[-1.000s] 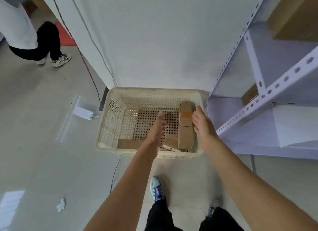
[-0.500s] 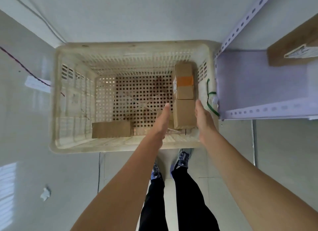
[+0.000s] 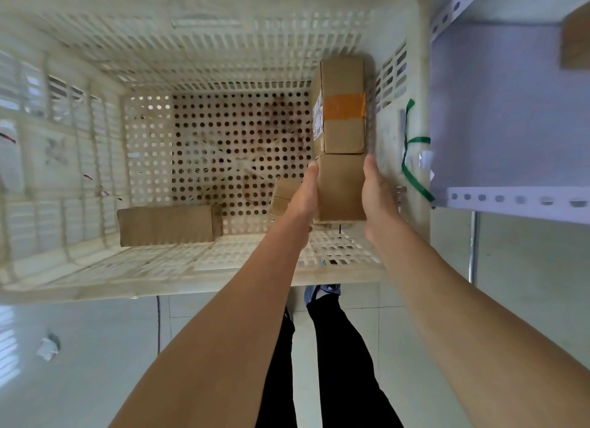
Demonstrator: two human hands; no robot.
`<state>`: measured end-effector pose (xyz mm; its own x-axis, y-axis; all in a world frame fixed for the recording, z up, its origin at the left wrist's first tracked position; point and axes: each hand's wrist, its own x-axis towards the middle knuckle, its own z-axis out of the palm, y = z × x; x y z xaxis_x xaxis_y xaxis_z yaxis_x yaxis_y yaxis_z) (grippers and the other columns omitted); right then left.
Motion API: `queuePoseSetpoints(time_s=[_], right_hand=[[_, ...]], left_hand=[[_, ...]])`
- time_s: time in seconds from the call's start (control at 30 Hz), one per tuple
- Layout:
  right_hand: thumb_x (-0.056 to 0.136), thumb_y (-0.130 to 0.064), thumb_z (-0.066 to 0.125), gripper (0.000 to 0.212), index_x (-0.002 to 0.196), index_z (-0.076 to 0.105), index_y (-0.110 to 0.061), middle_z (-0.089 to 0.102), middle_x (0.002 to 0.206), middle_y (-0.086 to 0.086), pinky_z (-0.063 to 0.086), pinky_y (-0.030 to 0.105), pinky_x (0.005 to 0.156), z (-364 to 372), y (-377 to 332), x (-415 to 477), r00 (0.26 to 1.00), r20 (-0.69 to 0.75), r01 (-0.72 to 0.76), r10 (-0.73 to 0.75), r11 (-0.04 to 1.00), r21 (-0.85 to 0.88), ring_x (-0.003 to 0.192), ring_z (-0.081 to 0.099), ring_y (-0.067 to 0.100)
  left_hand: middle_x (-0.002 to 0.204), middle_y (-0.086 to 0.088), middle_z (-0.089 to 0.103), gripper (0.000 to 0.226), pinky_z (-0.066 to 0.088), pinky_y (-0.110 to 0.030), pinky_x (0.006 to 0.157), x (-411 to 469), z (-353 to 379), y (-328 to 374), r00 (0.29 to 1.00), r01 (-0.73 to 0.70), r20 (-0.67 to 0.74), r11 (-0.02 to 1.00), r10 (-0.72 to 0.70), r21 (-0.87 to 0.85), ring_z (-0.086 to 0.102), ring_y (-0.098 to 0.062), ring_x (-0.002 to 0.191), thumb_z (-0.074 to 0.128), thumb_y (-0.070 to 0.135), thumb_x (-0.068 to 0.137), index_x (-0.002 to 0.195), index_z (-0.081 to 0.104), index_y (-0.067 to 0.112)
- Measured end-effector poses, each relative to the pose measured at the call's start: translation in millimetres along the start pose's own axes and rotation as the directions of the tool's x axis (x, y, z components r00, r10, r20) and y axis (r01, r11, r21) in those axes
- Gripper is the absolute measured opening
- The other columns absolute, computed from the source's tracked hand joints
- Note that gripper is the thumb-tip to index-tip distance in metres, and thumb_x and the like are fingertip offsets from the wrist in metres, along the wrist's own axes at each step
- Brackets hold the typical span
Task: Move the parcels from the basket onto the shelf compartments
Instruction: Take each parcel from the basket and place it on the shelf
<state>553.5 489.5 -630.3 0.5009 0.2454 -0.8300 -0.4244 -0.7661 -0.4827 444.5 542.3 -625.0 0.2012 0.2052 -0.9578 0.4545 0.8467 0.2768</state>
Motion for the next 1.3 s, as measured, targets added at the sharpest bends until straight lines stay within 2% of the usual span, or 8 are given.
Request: queuePoseSetpoints(time_s=[0.2, 0.33, 0.43, 0.53, 0.63, 0.73, 0.87, 1.3], right_hand=[[0.082, -0.088, 0.032, 0.094, 0.157, 0.044, -0.034, 0.044, 0.164, -0.002, 0.033, 0.054, 0.123, 3, -3, -19, 1.0, -0.005, 0.005, -0.005, 0.998, 0.055, 0.15, 0.042, 0.024], [0.09, -0.086, 0.031, 0.083, 0.151, 0.054, -0.035, 0.05, 0.159, -0.002, 0.037, 0.057, 0.12, 2, -14, -59, 0.999, 0.017, 0.029, -0.032, 0.991, 0.13, 0.146, 0.047, 0.023], [0.098, -0.08, 0.031, 0.075, 0.148, 0.058, -0.031, 0.059, 0.151, -0.002, 0.047, 0.05, 0.112, 2, -34, -97, 0.996, 0.037, 0.076, -0.084, 0.98, 0.187, 0.138, 0.055, 0.02], [0.102, -0.074, 0.029, 0.067, 0.144, 0.061, -0.033, 0.067, 0.138, -0.006, 0.056, 0.03, 0.083, 2, -63, -144, 0.983, 0.086, 0.134, -0.159, 0.961, 0.243, 0.125, 0.063, 0.013], [0.099, -0.079, 0.031, 0.069, 0.142, 0.063, -0.035, 0.068, 0.139, -0.007, 0.054, 0.038, 0.098, 0, -91, -191, 0.961, 0.105, 0.217, -0.257, 0.931, 0.294, 0.128, 0.062, 0.014], [0.098, -0.075, 0.029, 0.06, 0.126, 0.069, -0.039, 0.074, 0.126, -0.01, 0.053, 0.03, 0.087, -4, -116, -239, 0.93, 0.132, 0.287, -0.343, 0.902, 0.323, 0.119, 0.066, 0.011], [0.087, -0.075, 0.034, 0.059, 0.114, 0.072, -0.04, 0.076, 0.124, -0.012, 0.043, 0.04, 0.113, -10, -138, -290, 0.888, 0.095, 0.386, -0.449, 0.842, 0.378, 0.123, 0.065, 0.011], [0.093, -0.056, 0.042, 0.055, 0.1, 0.075, -0.013, 0.082, 0.096, 0.0, 0.049, 0.033, 0.094, -37, -161, -391, 0.782, 0.05, 0.485, -0.622, 0.656, 0.579, 0.089, 0.076, 0.007]], left_hand=[[0.167, 0.0, 0.043, 0.094, 0.035, -0.053, 0.12, -10, -15, -11, 0.999, -0.053, -0.014, 0.996, 0.053, -0.071, 0.041, -0.025, 0.152, 0.025, 0.089, 0.094, 0.163, 0.042, 0.028], [0.155, 0.003, 0.056, 0.087, 0.035, -0.058, 0.121, -54, -37, -11, 0.99, -0.141, -0.036, 0.975, 0.136, -0.174, 0.049, -0.024, 0.145, 0.021, 0.085, 0.098, 0.155, 0.052, 0.027], [0.135, 0.012, 0.066, 0.084, 0.039, -0.054, 0.117, -100, -54, 0, 0.968, -0.25, -0.045, 0.941, 0.247, -0.229, 0.056, -0.022, 0.134, 0.018, 0.082, 0.099, 0.149, 0.056, 0.026], [0.14, 0.009, 0.066, 0.086, 0.043, -0.05, 0.114, -143, -68, 14, 0.926, -0.375, -0.06, 0.891, 0.372, -0.256, 0.058, -0.019, 0.136, 0.017, 0.081, 0.098, 0.151, 0.055, 0.026], [0.138, 0.014, 0.069, 0.081, 0.041, -0.051, 0.119, -186, -77, 28, 0.874, -0.483, -0.084, 0.84, 0.478, -0.246, 0.06, -0.014, 0.135, 0.019, 0.083, 0.099, 0.148, 0.058, 0.032], [0.145, 0.011, 0.067, 0.087, 0.036, -0.053, 0.123, -229, -85, 42, 0.821, -0.566, -0.094, 0.783, 0.563, -0.258, 0.058, -0.015, 0.141, 0.029, 0.09, 0.09, 0.149, 0.057, 0.034], [0.144, 0.007, 0.068, 0.08, 0.034, -0.052, 0.124, -282, -95, 56, 0.731, -0.674, -0.108, 0.69, 0.673, -0.265, 0.057, -0.016, 0.141, 0.031, 0.081, 0.092, 0.146, 0.061, 0.029], [0.14, -0.01, 0.069, 0.07, 0.039, -0.058, 0.117, -393, -100, 60, 0.529, -0.83, -0.117, 0.484, 0.841, -0.275, 0.059, -0.026, 0.138, 0.034, 0.061, 0.101, 0.135, 0.063, 0.006]])
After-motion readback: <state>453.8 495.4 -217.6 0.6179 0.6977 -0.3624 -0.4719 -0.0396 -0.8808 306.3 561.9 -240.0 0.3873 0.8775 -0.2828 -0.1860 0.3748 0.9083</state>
